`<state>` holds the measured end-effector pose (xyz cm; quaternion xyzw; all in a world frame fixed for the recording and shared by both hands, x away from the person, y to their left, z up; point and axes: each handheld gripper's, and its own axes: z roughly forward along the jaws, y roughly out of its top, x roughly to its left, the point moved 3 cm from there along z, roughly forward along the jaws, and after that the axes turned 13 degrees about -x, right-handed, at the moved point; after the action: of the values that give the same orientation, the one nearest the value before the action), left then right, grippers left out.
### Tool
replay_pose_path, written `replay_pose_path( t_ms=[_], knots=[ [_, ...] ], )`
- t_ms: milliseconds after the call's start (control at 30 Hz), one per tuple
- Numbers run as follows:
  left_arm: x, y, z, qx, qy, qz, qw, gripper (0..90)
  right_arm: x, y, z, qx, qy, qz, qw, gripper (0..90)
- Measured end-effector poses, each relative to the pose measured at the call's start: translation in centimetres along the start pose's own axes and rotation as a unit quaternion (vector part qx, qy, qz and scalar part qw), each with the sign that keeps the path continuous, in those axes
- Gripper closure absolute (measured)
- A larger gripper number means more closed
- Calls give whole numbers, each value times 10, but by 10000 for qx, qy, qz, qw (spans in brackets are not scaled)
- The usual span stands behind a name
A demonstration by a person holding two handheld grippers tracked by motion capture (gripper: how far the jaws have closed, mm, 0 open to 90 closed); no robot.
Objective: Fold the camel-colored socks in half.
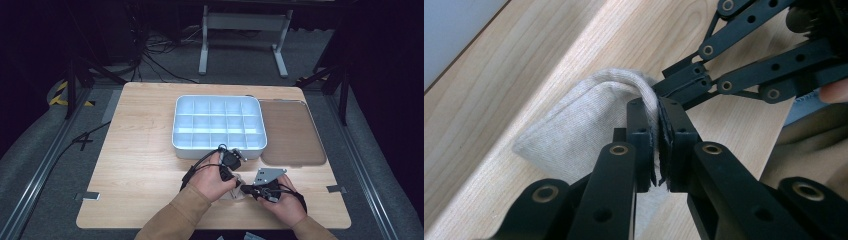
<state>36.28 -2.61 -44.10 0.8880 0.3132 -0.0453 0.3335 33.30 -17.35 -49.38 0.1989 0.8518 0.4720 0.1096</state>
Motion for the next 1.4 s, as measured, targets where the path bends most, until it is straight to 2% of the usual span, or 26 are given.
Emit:
replay_pose_path(
  t_ms=[233,400,500,600,700,767,900,967,1167,1233,1400],
  knots=[
    [2,0,3,-37,50,19,10000,846,0,0,0,-16,-17,22,10000,898],
    [2,-1,4,-30,43,-43,10000,823,0,0,0,-23,-21,53,10000,891],
    [2,0,2,-172,-55,-50,9998,781,-1,2,-3,80,-78,21,9999,794],
    [1,1,-2,-292,-110,-33,9995,731,-1,6,-9,78,-55,89,9999,768],
    [1,2,-10,-443,-151,-115,9988,678,-3,11,-17,59,-119,112,9998,763],
    [1,2,-16,-548,-113,-164,9983,663,-5,14,-22,40,-175,127,9998,762],
    [4,2,-28,-649,8,-104,9978,654,-7,23,-32,-43,-236,160,9996,765],
    [5,-1,-39,-743,102,-159,9971,654,-7,31,-36,-129,-244,149,9995,770],
    [10,-12,-50,-748,263,-242,9966,656,-1,49,-34,-327,-84,65,9994,782],
    [12,-18,-55,-752,325,-354,9960,657,5,56,-27,-339,76,-6,9994,791],
    [19,-29,-63,-792,434,-487,9947,662,9,60,-14,-296,258,-57,9992,822]
  ],
)
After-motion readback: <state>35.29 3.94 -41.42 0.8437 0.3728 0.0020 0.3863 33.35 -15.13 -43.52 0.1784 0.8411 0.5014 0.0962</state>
